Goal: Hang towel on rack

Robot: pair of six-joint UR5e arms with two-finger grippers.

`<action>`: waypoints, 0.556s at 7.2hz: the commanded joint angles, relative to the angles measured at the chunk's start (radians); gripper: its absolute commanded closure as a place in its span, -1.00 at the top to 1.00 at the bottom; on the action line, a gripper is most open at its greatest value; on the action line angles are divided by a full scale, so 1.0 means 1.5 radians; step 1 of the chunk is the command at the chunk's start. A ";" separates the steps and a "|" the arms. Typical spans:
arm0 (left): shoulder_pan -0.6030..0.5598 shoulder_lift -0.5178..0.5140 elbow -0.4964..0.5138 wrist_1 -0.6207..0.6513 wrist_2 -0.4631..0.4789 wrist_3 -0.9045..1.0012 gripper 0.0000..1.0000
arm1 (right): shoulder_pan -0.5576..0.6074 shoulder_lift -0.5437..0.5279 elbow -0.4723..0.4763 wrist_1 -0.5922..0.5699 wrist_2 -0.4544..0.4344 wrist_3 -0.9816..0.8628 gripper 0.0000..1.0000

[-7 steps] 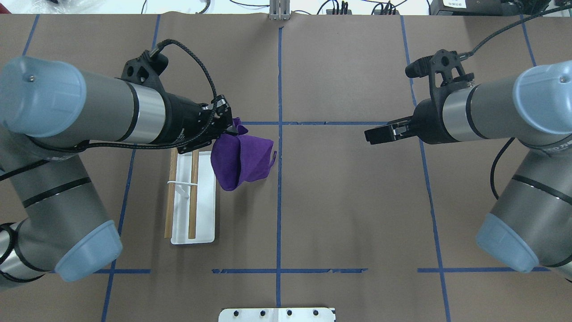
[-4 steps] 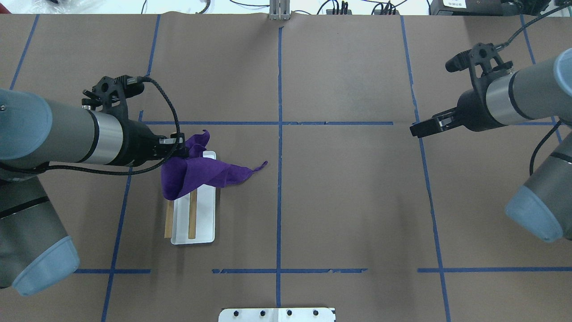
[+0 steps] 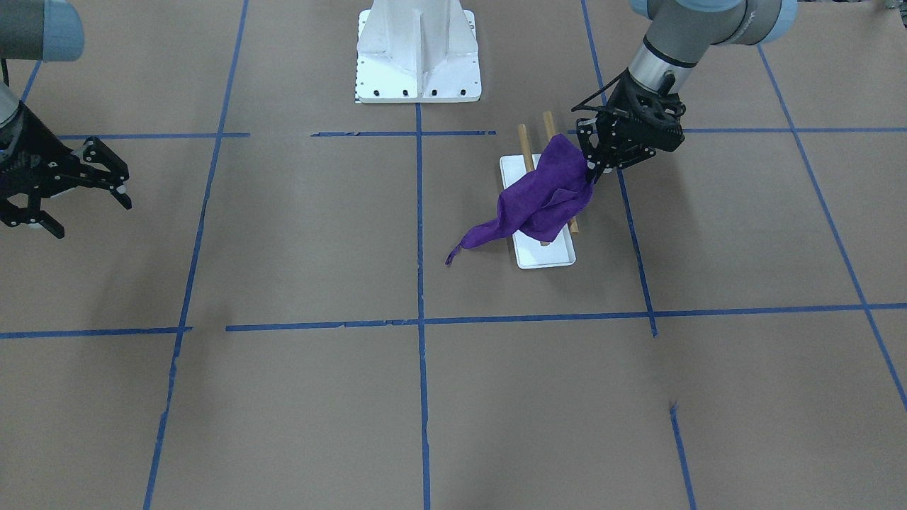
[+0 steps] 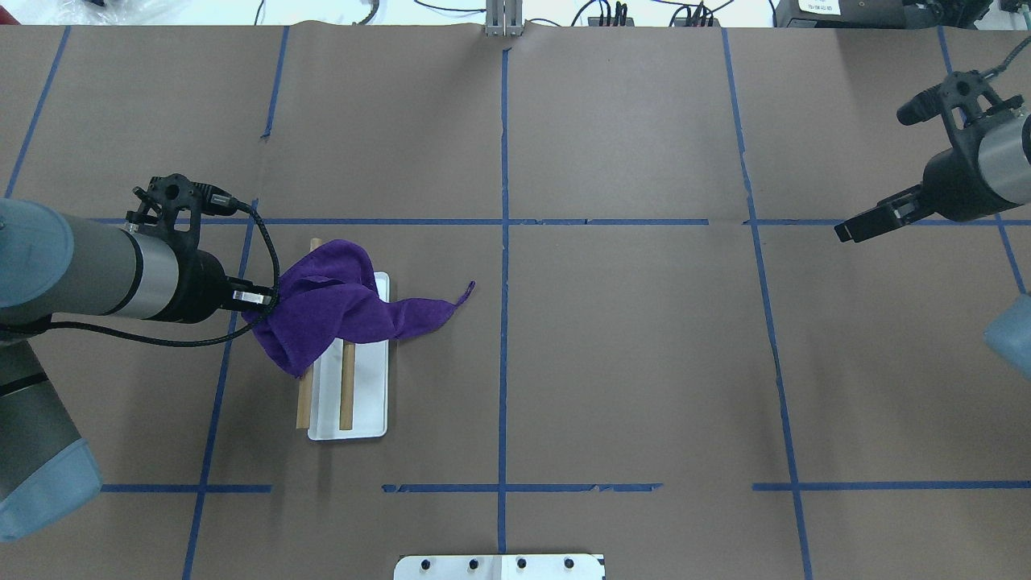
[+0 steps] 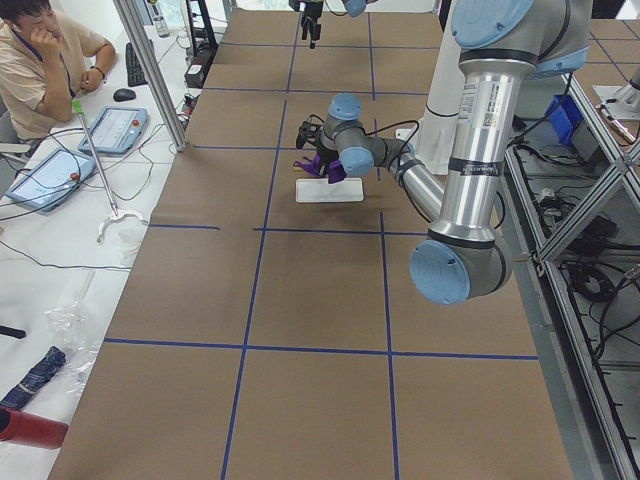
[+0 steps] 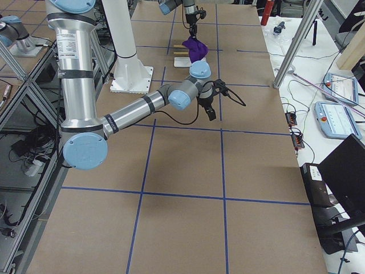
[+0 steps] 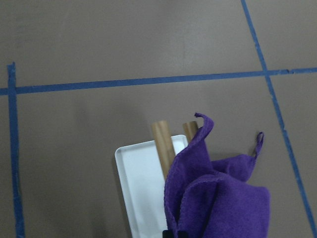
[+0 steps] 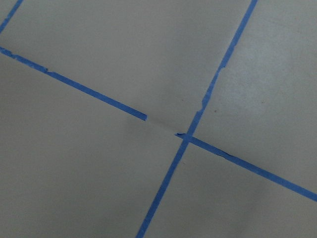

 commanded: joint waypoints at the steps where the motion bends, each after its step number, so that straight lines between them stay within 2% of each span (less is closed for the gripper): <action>1: -0.008 0.003 0.028 -0.023 0.001 0.030 -1.00 | 0.019 -0.008 -0.014 -0.002 0.011 -0.012 1.00; 2: -0.008 0.001 0.044 -0.036 0.000 0.035 0.61 | 0.027 -0.017 -0.015 -0.003 0.011 -0.014 1.00; 3: -0.011 -0.003 0.047 -0.038 -0.001 0.038 1.00 | 0.040 -0.031 -0.015 -0.009 0.012 -0.013 1.00; 4: -0.037 -0.004 0.047 -0.030 -0.012 0.065 1.00 | 0.059 -0.035 -0.015 -0.047 0.017 -0.014 1.00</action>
